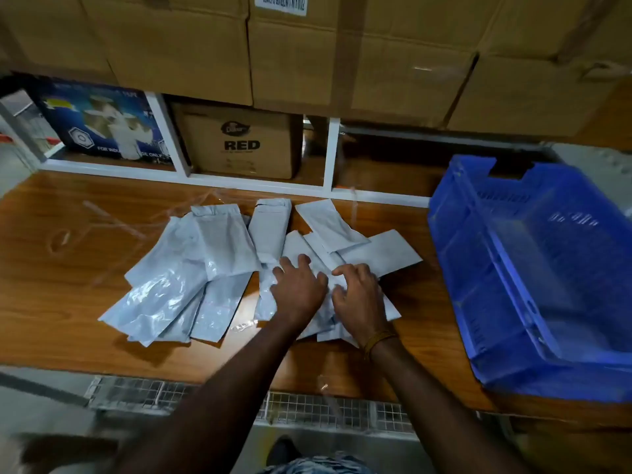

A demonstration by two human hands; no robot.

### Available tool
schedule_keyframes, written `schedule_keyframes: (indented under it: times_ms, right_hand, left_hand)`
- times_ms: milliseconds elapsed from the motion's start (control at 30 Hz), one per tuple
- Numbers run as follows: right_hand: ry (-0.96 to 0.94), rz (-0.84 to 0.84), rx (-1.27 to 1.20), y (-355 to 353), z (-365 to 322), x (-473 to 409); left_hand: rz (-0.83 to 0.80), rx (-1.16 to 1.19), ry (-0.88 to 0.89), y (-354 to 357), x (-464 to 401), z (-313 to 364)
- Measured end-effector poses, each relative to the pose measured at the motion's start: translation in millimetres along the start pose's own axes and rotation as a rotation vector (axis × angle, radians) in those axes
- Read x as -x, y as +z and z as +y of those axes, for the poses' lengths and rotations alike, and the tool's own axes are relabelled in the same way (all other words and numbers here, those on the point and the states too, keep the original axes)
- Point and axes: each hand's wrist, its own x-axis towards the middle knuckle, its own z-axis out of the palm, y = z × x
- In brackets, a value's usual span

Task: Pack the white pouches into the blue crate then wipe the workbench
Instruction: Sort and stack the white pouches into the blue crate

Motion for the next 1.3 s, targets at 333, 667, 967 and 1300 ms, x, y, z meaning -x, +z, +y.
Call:
schedule_keyframes:
  times_ms: [333, 667, 967, 1300]
  right_hand:
    - [0.098, -0.057, 0.155, 16, -2, -17]
    - [0.060, -0.149, 0.318, 34, -8, -42]
    - [0.014, -0.231, 0.500, 50, -18, -49]
    - [0.074, -0.173, 0.307, 17, -23, -32]
  left_hand:
    - [-0.098, -0.034, -0.022, 19, -45, -10]
    - [-0.053, -0.022, -0.016, 16, -38, -38]
    - [-0.068, 0.049, -0.067, 9, -44, -59]
    - [-0.010, 0.227, -0.051, -18, -21, -64]
